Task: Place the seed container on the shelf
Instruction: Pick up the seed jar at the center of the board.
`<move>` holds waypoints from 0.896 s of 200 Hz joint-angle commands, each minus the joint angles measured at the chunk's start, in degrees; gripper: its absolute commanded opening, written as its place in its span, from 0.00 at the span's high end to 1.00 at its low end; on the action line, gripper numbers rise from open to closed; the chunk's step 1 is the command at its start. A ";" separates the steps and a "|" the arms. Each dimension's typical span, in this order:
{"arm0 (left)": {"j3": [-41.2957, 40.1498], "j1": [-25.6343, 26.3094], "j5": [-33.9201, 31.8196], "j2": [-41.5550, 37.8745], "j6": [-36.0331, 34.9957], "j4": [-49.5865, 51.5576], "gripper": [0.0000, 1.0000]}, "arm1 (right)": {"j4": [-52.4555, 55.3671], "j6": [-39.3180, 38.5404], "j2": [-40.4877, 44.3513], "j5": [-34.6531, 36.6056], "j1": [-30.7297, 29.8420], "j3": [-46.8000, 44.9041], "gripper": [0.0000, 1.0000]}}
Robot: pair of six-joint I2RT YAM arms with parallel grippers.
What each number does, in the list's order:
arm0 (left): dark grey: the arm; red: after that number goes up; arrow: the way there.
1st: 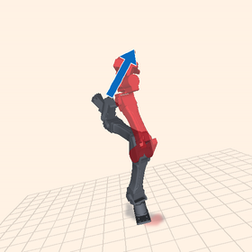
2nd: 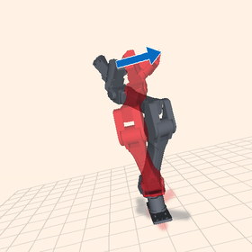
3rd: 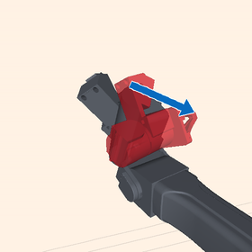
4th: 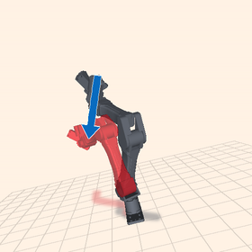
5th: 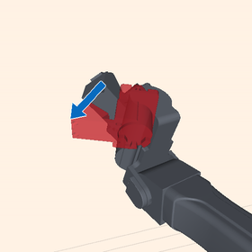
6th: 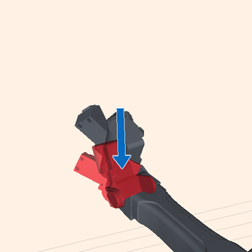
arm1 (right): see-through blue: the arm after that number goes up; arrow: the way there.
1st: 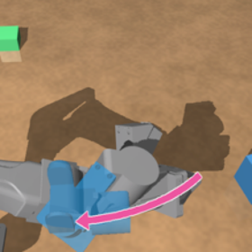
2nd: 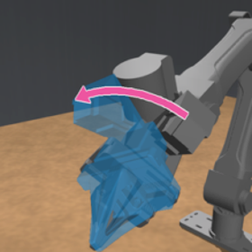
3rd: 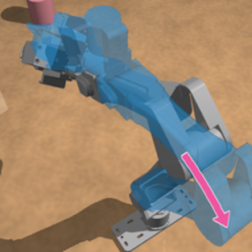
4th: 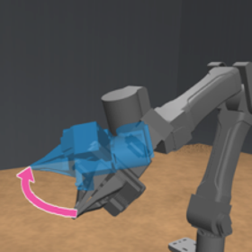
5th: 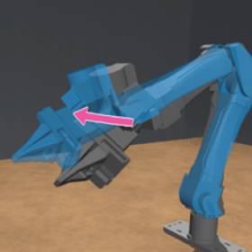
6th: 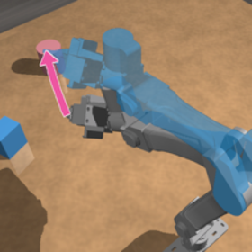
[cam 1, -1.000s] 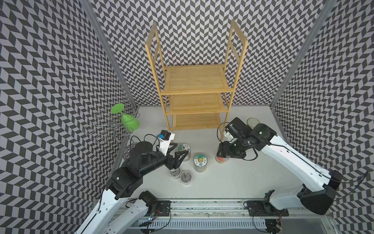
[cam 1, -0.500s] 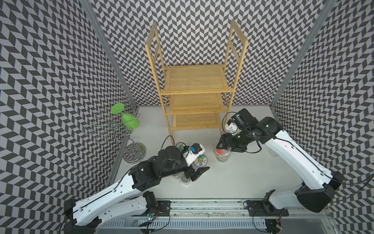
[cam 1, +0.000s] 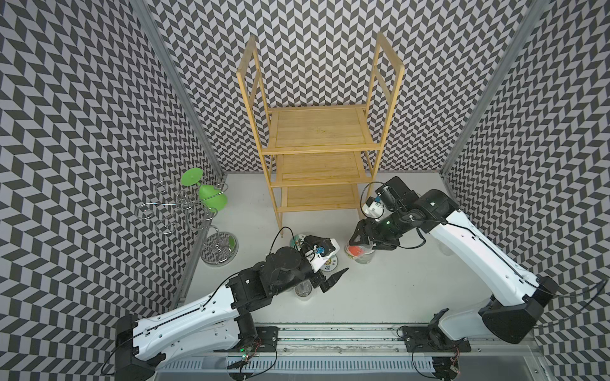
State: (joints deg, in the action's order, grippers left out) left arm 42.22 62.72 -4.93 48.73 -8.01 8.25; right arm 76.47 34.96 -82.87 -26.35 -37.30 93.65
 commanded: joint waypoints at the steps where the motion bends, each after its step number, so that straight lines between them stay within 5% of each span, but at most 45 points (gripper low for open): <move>1: -0.19 0.11 0.63 0.81 -0.49 -5.77 0.01 | -0.70 -0.89 -0.24 -1.67 0.21 1.36 0.37; 179: 3.93 -3.88 10.07 10.04 -1.00 -9.24 0.00 | -2.98 -1.21 0.07 -4.39 -1.46 -0.21 0.38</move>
State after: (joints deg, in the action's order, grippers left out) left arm 43.42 59.20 3.42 58.11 -8.12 1.74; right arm 75.77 34.50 -82.87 -29.67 -38.46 93.60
